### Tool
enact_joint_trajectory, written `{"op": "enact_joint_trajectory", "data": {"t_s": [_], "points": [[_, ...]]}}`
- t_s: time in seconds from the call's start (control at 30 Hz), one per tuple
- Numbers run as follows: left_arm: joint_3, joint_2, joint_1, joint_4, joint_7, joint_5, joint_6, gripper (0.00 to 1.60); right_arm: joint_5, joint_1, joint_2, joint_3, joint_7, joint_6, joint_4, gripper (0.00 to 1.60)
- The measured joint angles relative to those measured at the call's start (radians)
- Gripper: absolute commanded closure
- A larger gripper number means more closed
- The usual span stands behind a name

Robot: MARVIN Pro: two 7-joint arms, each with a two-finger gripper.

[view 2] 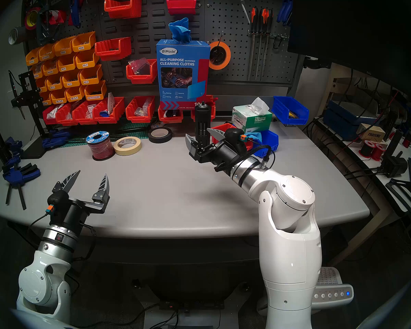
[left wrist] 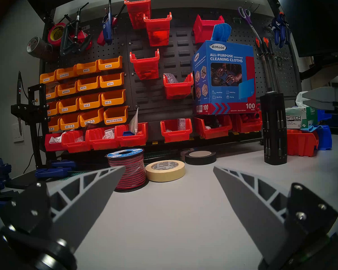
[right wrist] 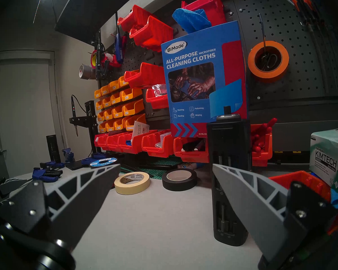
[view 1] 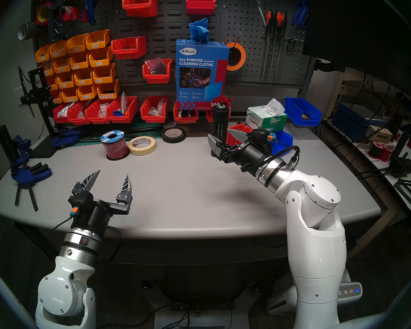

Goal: Pick a screwdriver bit and insert it into the screwdriver

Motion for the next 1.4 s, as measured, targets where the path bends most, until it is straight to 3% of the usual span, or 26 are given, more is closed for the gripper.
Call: {"op": "enact_joint_trajectory", "data": {"t_s": [0.77, 1.4], "points": [[-0.002, -0.007, -0.001, 0.001, -0.007, 0.002, 0.001, 0.00, -0.052, 0.006, 0.000, -0.016, -0.084, 0.000, -0.054, 0.00], [-0.004, -0.012, -0.001, 0.002, -0.012, 0.004, 0.002, 0.00, -0.037, 0.116, -0.004, -0.003, -0.150, 0.001, 0.039, 0.00]]}}
